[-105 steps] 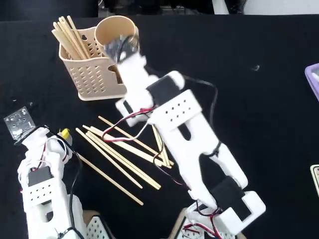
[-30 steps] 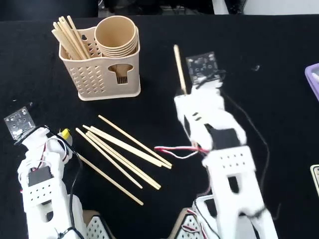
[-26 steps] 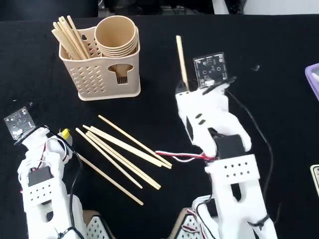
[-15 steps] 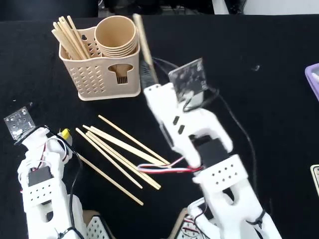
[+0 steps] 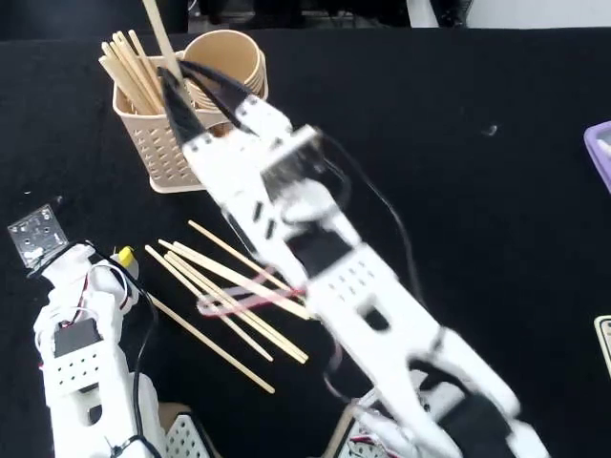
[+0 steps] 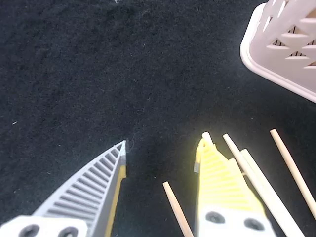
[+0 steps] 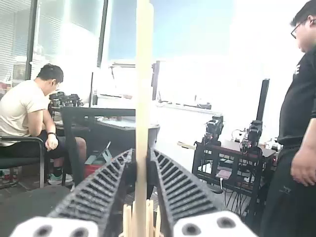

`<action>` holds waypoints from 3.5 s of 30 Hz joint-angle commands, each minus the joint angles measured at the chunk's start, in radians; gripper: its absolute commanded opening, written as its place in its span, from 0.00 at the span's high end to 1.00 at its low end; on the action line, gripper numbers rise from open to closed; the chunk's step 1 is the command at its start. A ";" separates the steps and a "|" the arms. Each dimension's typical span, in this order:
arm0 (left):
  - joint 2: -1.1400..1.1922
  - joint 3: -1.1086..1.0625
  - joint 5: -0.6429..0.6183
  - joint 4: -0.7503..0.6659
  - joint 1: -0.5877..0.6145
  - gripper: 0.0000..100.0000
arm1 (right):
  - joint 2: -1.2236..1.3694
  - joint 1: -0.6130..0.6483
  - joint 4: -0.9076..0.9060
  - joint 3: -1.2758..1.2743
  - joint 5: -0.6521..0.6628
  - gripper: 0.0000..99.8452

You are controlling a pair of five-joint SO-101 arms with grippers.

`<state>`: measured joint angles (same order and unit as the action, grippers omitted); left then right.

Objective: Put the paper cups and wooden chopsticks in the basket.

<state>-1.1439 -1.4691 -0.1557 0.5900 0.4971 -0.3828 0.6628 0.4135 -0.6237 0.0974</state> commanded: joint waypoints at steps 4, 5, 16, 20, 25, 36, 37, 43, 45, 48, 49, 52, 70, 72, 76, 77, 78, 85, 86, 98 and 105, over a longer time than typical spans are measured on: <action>-0.015 0.007 0.000 -0.018 0.001 0.78 | 0.323 0.008 0.044 0.392 0.006 0.99; -0.015 0.007 0.000 -0.018 0.001 0.78 | 0.361 0.006 0.044 0.444 0.006 0.99; -0.015 0.007 0.002 -0.018 0.001 0.78 | 0.674 -0.003 0.043 0.722 0.006 0.99; -0.015 0.007 0.002 -0.018 0.001 0.78 | 0.707 -0.028 0.043 0.650 0.006 0.99; -0.015 0.008 0.002 -0.018 0.001 0.78 | 0.707 -0.035 0.043 0.553 0.006 0.96; -0.015 0.008 0.002 -0.018 0.001 0.78 | 0.576 -0.014 -0.117 0.547 0.000 0.90; -0.015 0.008 0.002 -0.018 0.001 0.78 | 0.535 -0.014 -0.140 0.539 0.000 0.91; -0.015 0.008 0.002 -0.018 0.001 0.78 | 0.173 -0.002 -0.391 0.344 -0.002 0.96; -0.015 0.008 0.002 -0.018 0.001 0.78 | 0.036 0.006 -0.512 0.236 -0.002 0.96; -0.015 0.008 0.002 -0.018 0.001 0.78 | -0.180 0.028 -0.720 0.064 -0.002 0.96; -0.015 0.008 0.002 -0.018 0.001 0.78 | -0.252 0.031 -0.783 0.007 -0.002 0.96; -0.015 0.007 0.002 -0.018 0.001 0.78 | -0.444 0.032 -0.937 -0.162 0.005 0.95; -0.015 0.007 0.002 -0.018 0.001 0.78 | -0.289 0.029 -1.096 -0.464 0.086 0.80; -0.015 0.007 0.002 -0.018 0.001 0.78 | -0.189 0.031 -1.096 -0.427 0.089 0.80; -0.015 0.005 0.002 -0.018 0.001 0.78 | -0.042 0.032 -1.094 -0.367 0.089 0.80; -0.015 0.005 0.002 -0.018 0.001 0.78 | -0.016 0.029 -1.094 -0.357 0.089 0.80; -0.015 0.005 0.002 -0.018 0.001 0.78 | 0.004 0.029 -1.094 -0.348 0.089 0.80; -0.015 0.005 0.002 -0.018 0.001 0.78 | 0.047 0.028 -1.094 -0.332 0.091 0.80; -0.015 0.005 0.002 -0.018 0.001 0.78 | 0.047 0.028 -1.094 -0.332 0.091 0.80; -0.015 0.005 0.002 -0.017 0.002 0.78 | 0.048 0.028 -1.094 -0.334 0.091 0.80; -0.015 0.005 0.002 -0.017 0.002 0.78 | 0.054 0.028 -1.094 -0.334 0.091 0.80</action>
<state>-1.1439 -1.4691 -0.1557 0.5900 0.4971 -0.3353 0.6828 -0.6759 -1.0088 0.1757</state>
